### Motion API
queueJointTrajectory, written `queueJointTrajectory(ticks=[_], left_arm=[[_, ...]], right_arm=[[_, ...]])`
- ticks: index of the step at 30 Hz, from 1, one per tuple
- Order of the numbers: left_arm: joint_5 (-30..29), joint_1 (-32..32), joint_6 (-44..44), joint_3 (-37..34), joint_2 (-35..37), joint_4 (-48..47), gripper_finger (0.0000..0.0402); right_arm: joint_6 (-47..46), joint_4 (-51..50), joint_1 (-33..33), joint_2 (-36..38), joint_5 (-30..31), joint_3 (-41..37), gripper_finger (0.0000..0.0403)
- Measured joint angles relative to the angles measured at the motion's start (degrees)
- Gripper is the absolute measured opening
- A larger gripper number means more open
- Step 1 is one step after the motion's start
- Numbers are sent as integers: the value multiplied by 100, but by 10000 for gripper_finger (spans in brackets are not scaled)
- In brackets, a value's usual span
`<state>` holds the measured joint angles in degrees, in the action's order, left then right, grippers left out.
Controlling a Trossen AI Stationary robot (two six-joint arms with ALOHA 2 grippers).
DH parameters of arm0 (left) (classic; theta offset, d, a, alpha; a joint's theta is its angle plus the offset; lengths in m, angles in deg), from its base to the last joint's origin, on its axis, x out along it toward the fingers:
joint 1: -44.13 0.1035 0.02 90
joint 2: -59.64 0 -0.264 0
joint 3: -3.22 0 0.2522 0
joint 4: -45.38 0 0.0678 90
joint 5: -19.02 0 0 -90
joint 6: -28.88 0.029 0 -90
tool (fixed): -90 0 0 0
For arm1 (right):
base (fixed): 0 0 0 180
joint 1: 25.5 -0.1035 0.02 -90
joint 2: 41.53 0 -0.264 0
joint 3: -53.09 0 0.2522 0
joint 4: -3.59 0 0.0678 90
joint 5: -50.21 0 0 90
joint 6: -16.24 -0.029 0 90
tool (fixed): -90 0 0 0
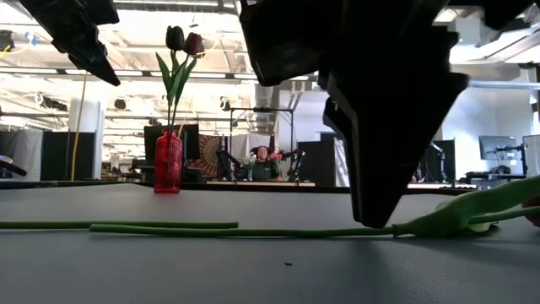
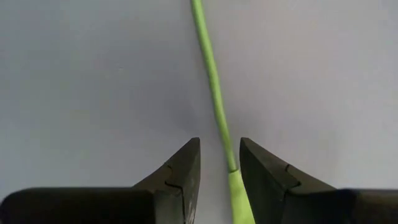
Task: Sort flowers into vase by color
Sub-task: Put the dark red tulip into the red vase
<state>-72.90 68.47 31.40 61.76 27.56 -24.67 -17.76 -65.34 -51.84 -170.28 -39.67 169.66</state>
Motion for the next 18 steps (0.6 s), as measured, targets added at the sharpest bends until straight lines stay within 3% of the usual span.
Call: queueJointTrajectory(ticks=[13, 18], left_arm=[[1, 2, -11, 0, 0, -119, 187], [-32, 2, -13, 0, 0, -119, 187]], right_arm=[[132, 323, 20, 35, -87, -385, 135], [155, 213, 11, 35, -42, -389, 89]])
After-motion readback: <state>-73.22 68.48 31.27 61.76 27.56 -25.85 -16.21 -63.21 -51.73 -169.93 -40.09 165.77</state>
